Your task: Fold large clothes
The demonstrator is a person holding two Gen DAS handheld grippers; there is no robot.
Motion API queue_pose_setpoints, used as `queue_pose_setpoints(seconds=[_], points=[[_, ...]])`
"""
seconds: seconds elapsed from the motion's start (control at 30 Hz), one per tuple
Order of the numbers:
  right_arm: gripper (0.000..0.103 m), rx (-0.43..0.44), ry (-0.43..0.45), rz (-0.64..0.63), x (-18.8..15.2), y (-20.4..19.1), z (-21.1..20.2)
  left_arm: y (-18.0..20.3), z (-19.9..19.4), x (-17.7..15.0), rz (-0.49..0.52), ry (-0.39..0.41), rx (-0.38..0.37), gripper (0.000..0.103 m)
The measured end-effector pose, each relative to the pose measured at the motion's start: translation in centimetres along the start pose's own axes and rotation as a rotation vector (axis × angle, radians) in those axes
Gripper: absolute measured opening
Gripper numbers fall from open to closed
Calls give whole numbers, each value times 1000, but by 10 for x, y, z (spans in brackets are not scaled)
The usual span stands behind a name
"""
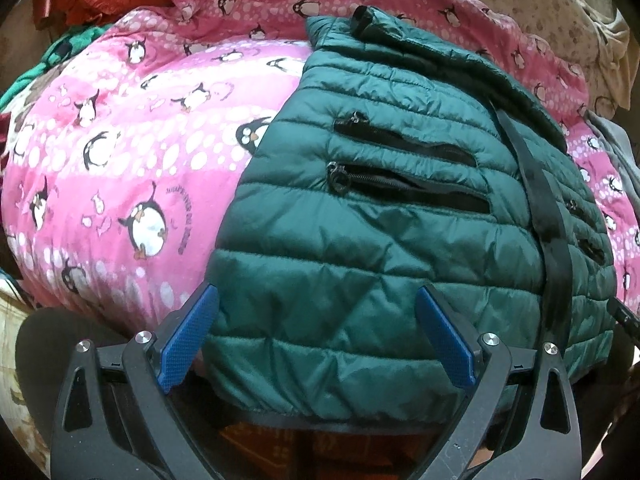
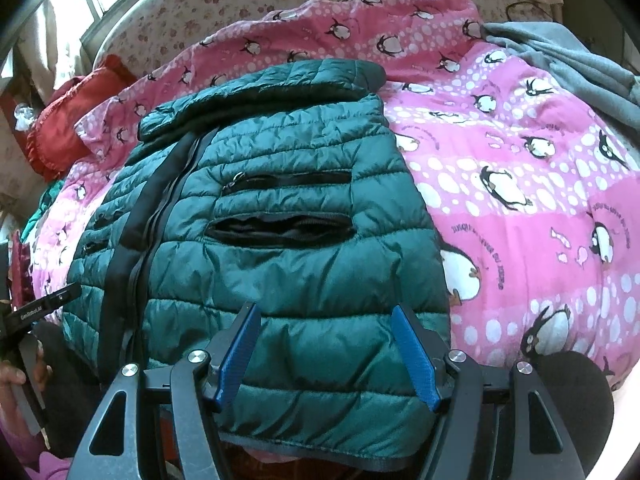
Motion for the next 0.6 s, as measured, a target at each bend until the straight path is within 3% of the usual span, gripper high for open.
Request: queue_pose_setpoints(seconds=[0.33, 0.6], points=[[67, -2, -7, 0, -13, 7, -5, -33, 6, -15, -171, -86, -173, 99], [72, 0, -26, 45, -18, 27, -5, -50, 16, -25, -234, -118, -192, 99]])
Point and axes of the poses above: each gripper's, at about its wrist camera, not at the fingertips, and z roughly the way its jaws point, y to its right, x to its top, the point moved 10 cm from there along z, roughly the way its jaws point, and after that the axes turned 12 degrees about -y, right-handed, at the moved point
